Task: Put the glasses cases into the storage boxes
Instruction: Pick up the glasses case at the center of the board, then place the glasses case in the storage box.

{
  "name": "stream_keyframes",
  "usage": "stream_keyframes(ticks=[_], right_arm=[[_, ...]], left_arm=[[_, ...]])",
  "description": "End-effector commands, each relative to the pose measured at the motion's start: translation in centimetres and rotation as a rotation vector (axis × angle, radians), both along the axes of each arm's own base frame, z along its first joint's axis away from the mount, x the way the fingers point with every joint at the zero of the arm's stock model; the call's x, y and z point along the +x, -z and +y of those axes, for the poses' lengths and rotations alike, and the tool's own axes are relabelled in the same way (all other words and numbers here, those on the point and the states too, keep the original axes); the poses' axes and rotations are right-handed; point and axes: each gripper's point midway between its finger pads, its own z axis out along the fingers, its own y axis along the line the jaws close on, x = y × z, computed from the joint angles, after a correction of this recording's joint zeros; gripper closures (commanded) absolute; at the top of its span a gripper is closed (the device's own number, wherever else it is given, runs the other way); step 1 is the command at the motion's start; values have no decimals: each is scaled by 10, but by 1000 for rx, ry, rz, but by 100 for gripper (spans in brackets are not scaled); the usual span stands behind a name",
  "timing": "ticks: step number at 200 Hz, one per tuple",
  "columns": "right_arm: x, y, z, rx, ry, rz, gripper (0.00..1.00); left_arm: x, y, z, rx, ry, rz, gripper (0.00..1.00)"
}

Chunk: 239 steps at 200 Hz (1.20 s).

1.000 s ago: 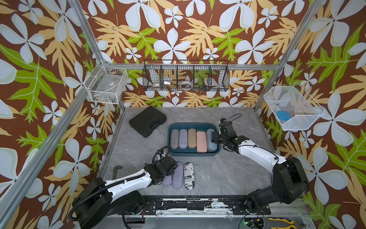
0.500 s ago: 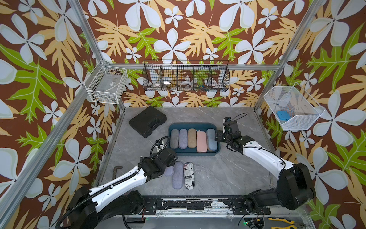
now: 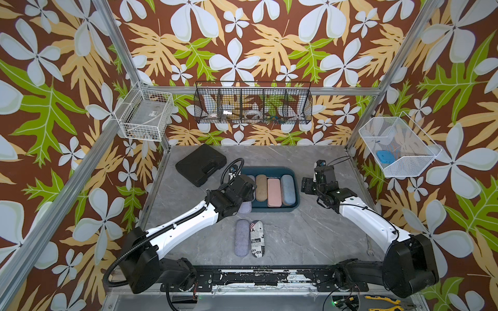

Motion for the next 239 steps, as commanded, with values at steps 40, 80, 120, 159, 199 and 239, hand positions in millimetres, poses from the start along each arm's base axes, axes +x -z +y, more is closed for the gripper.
stream_keyframes(ticks=[40, 80, 120, 159, 199, 239], right_arm=[[-10, -9, -13, -1, 17, -13, 20], [-15, -6, -19, -13, 33, -7, 20], [-14, -2, -21, -17, 42, 0, 20], [-11, 1, -23, -11, 46, 8, 20], [-12, 8, -26, -16, 52, 18, 20], [-14, 11, -27, -13, 56, 23, 20]], left_arm=[[59, 0, -61, -20, 84, -27, 34], [81, 17, -93, -57, 115, -6, 34], [95, 50, -108, -55, 96, 40, 34], [99, 67, -129, -97, 126, 77, 34], [99, 81, -154, -120, 169, 116, 34], [98, 95, -159, -105, 163, 139, 34]])
